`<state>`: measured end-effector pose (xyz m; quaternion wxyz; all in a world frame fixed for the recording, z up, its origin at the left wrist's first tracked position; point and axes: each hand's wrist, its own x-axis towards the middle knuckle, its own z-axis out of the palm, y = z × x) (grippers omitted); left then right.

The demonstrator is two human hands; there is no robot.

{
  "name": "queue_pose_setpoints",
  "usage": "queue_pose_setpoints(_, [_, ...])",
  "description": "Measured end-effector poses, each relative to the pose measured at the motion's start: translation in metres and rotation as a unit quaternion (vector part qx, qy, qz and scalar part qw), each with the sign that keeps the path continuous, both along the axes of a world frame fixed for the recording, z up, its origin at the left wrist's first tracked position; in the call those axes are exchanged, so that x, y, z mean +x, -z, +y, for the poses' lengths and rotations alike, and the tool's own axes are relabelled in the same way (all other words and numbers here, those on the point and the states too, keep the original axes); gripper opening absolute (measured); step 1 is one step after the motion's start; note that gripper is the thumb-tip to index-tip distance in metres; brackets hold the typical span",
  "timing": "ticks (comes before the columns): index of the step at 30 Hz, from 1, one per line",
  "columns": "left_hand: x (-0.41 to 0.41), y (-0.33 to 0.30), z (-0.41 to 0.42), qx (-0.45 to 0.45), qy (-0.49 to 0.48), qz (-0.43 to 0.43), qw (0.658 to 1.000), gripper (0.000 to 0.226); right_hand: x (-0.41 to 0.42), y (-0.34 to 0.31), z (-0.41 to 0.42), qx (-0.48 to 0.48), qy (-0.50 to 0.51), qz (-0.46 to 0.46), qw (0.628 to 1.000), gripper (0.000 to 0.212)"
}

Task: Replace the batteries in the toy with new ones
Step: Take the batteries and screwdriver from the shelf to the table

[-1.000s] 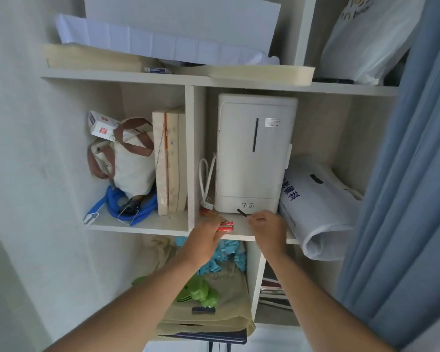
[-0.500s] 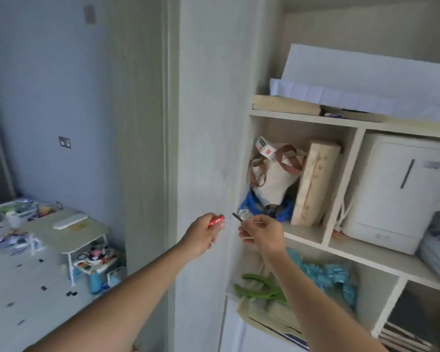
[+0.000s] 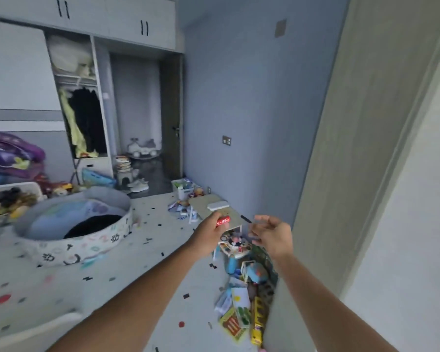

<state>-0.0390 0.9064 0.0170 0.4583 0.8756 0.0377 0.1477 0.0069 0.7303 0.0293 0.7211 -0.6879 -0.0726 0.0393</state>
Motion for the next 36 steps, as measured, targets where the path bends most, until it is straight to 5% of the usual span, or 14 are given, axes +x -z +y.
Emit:
queue_pose_setpoints(8, [0.055,0.031,0.139,0.023,-0.078,0.024,0.996,0.011,0.091,0.027,0.156,0.003,-0.083,0.035,0.996,0.016])
queue_pose_setpoints(18, [0.22,0.049,0.276,0.03,-0.123,0.053,0.991,0.009,0.268,0.051,0.317,0.007,-0.111,0.069,0.991,0.014])
queue_pose_setpoints(36, [0.581,0.102,0.548,-0.02,-0.062,0.108,0.992,0.009,0.586,0.099,0.568,-0.02,0.0,0.076,0.997,0.011])
